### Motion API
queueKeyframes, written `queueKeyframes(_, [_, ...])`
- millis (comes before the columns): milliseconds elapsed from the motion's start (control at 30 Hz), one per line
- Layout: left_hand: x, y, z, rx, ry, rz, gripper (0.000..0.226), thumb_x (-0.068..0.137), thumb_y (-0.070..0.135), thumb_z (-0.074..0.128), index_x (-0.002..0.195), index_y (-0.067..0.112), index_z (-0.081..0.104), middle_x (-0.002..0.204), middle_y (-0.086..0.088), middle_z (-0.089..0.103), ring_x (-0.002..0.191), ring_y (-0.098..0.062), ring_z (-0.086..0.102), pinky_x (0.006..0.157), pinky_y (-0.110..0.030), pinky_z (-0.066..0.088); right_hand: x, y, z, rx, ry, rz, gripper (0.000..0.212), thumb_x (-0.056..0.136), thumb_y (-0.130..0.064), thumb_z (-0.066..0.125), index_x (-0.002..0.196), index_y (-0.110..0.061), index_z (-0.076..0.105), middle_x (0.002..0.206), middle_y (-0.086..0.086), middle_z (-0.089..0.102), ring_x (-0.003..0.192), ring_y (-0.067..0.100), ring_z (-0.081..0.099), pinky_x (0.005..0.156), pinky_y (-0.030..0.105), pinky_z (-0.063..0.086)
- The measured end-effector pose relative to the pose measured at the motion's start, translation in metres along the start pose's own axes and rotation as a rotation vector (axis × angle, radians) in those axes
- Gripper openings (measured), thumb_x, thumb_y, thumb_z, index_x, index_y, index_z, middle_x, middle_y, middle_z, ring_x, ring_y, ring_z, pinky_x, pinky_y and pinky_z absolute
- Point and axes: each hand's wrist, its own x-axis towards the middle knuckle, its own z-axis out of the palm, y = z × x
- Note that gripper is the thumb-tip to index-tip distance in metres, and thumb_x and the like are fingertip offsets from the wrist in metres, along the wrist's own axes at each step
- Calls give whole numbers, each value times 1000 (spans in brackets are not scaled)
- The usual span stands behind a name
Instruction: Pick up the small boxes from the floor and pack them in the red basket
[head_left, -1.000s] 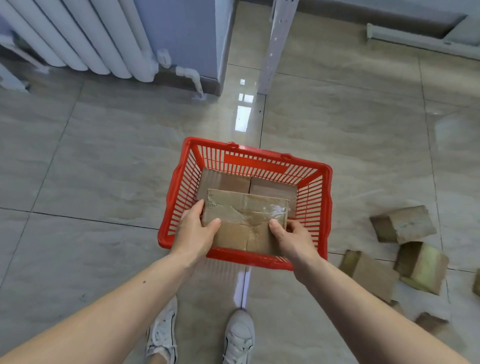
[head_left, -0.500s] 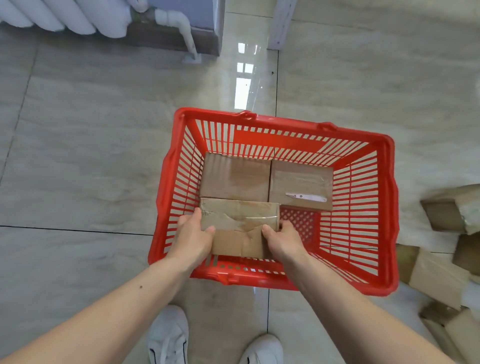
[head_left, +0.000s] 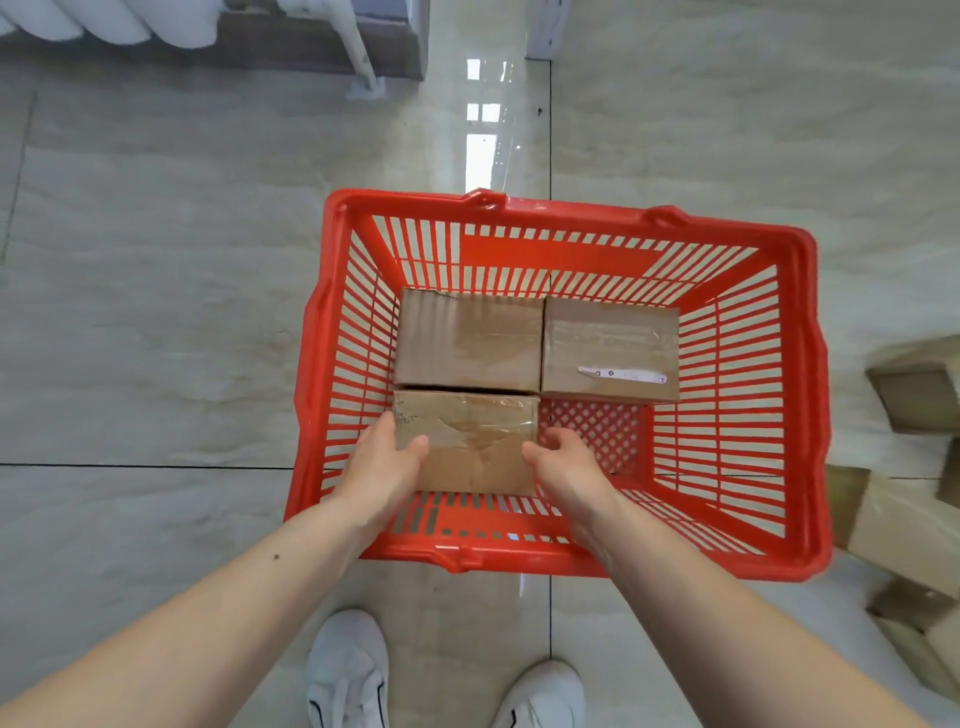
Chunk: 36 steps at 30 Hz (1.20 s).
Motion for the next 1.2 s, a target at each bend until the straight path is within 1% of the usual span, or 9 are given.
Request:
queueKeyframes(133, [-36, 27, -11, 13, -16, 26, 64, 88, 48, 47, 147, 26, 38, 152, 0, 43, 139, -24, 41, 113, -50, 36, -43, -8, -26, 47, 78, -8, 47, 94, -27, 56, 137, -11, 48, 129, 8, 58, 114, 25, 58, 102, 42, 48])
queueKeyframes(267, [-86, 75, -15, 74, -25, 69, 57, 98, 35, 47, 150, 16, 35, 156, -6, 37, 143, -26, 35, 117, -46, 30, -94, -12, -60, 129, 110, 6, 42, 87, -34, 60, 124, -14, 53, 118, 4, 63, 109, 25, 63, 100, 48, 50])
queueKeyframes(467, [-159, 145, -18, 112, -81, 206, 52, 98, 34, 49, 145, 13, 42, 149, -6, 47, 136, -24, 45, 112, -39, 36, -165, -17, -119, 228, 185, -13, 24, 84, -31, 59, 102, -16, 63, 102, 3, 69, 97, 24, 68, 93, 51, 54])
queueKeyframes(600, [-204, 181, -15, 138, -106, 289, 50, 98, 34, 51, 143, 13, 44, 144, -5, 51, 131, -23, 49, 109, -40, 40, -204, -11, -151, 284, 223, -27, 30, 72, -38, 56, 88, -16, 69, 94, 4, 75, 92, 27, 73, 80, 41, 58])
queueKeyframes(667, [-224, 195, -9, 159, -128, 317, 50, 97, 36, 50, 142, 13, 45, 142, -4, 53, 122, -22, 54, 100, -39, 48, -227, -11, -165, 343, 231, -28, 21, 84, -32, 58, 91, -15, 68, 96, 9, 74, 88, 26, 71, 71, 34, 52])
queueKeyframes(767, [-249, 214, 5, 176, -169, 342, 50, 99, 36, 48, 143, 13, 44, 141, -3, 53, 110, -16, 54, 82, -31, 48, -250, -2, -187, 409, 247, -24, 16, 94, -27, 55, 96, -15, 65, 100, 10, 74, 87, 23, 70, 76, 35, 54])
queueKeyframes(967, [-284, 240, 50, 209, -221, 391, 47, 97, 34, 51, 138, 10, 50, 133, -5, 59, 114, -23, 59, 99, -39, 49, -270, 35, -232, 496, 276, -38, 12, 95, -25, 55, 93, -14, 60, 84, -1, 63, 85, 20, 65, 82, 38, 53])
queueKeyframes(1067, [-301, 247, 81, 234, -239, 398, 47, 97, 36, 50, 137, 10, 50, 126, -1, 60, 108, -22, 61, 95, -36, 50, -272, 59, -259, 523, 284, -18, 11, 95, -26, 54, 89, -18, 58, 94, 1, 62, 94, 23, 69, 82, 37, 54])
queueKeyframes(1200, [-319, 255, 129, 230, -228, 406, 45, 97, 35, 52, 135, 11, 53, 128, -3, 60, 111, -21, 59, 92, -32, 50, -269, 94, -302, 540, 287, -10, 16, 96, -27, 54, 102, -13, 60, 96, 1, 62, 94, 21, 69, 82, 36, 54])
